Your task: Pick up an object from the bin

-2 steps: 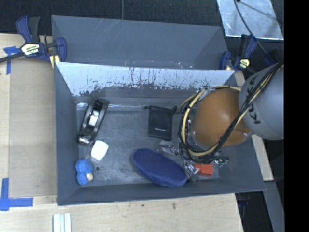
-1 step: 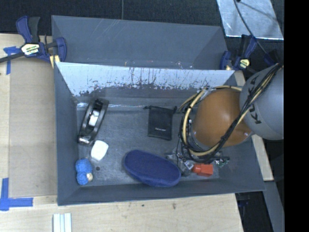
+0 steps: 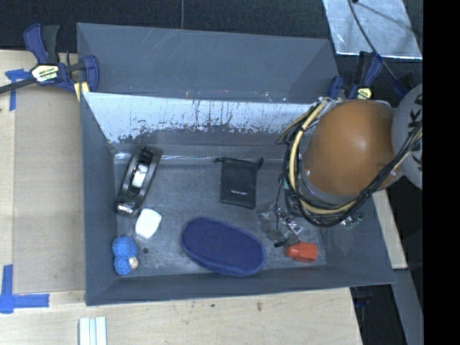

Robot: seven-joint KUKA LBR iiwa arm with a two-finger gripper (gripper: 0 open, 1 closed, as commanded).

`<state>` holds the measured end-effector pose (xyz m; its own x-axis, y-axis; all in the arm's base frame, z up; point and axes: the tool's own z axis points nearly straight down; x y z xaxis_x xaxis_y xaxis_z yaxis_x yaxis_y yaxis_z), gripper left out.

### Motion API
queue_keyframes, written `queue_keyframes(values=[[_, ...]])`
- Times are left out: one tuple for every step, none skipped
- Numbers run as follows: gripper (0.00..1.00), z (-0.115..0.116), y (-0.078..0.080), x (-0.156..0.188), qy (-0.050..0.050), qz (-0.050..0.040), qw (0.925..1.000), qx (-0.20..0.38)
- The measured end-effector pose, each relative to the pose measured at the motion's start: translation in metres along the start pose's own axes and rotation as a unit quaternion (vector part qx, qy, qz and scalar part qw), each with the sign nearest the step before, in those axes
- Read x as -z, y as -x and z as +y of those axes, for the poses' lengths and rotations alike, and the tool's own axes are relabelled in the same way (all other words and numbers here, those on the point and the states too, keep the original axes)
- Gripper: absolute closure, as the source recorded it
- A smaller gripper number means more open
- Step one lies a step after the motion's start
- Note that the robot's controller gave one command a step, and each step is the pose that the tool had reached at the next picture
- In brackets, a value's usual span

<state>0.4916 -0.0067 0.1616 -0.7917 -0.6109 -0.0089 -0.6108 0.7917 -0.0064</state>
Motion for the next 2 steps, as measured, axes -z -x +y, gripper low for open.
queue_keyframes(values=[[1.00, 0.0021, -0.0009, 0.0127, 0.001, 0.0023, 0.9654, -0.261], [0.00, 0.0021, -0.0011, 0.0123, 0.001, 0.0026, 0.9657, -0.260]])
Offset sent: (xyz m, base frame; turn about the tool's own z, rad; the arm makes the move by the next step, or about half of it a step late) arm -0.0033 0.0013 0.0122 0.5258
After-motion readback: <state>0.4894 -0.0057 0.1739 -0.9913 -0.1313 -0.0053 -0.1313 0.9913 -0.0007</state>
